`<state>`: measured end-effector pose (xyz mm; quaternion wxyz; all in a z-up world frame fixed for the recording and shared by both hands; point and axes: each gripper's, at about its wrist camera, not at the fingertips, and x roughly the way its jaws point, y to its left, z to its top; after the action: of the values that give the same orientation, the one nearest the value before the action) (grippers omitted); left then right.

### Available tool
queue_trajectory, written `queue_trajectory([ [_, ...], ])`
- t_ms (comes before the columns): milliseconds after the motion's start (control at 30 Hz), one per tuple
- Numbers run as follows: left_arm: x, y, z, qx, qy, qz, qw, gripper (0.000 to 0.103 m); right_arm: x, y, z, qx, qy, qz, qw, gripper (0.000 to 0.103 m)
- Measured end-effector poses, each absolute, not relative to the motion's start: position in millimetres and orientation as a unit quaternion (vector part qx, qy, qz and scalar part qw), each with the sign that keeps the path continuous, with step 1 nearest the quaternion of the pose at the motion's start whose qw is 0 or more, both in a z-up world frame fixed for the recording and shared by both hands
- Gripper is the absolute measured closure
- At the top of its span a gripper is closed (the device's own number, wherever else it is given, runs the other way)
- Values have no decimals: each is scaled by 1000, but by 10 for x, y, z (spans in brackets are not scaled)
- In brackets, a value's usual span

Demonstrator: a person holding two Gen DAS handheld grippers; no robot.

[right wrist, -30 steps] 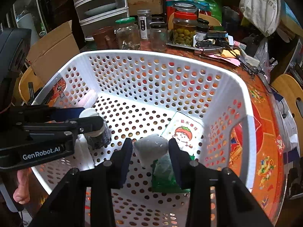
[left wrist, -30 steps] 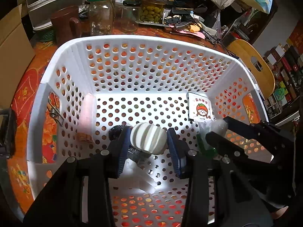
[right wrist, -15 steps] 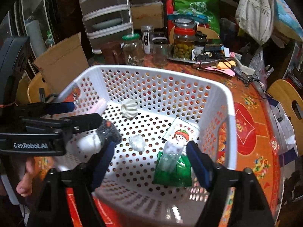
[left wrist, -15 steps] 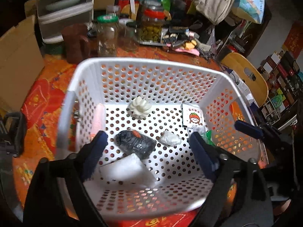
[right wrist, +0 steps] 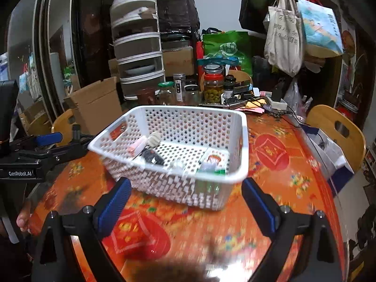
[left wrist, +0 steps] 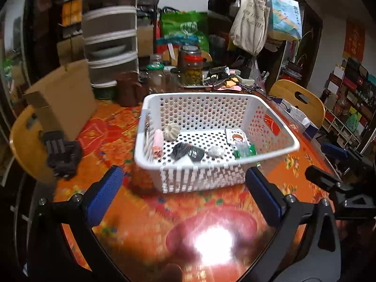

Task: Organize soft objects

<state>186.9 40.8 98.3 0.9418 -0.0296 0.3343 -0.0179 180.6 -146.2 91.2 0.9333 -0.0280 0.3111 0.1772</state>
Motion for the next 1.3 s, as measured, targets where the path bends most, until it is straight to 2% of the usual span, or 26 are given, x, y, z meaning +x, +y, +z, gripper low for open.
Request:
queue_trajectory([
  [333, 436, 124, 1232, -28, 285, -10, 958, 0, 429, -1688, 1221, -8, 262, 169, 950, 8],
  [533, -124, -64, 1467, -34, 257, -8, 966, 0, -30, -1766, 1363, -17, 249, 166, 954, 8],
  [867, -108, -332, 1401, -13, 281, -16, 960, 0, 126, -1766, 1284, -15, 267, 166, 949, 8],
  [1300, 92, -256, 1305, -20, 290, -25, 957, 0, 169, -1810, 1274, -8, 268, 167, 949, 8],
])
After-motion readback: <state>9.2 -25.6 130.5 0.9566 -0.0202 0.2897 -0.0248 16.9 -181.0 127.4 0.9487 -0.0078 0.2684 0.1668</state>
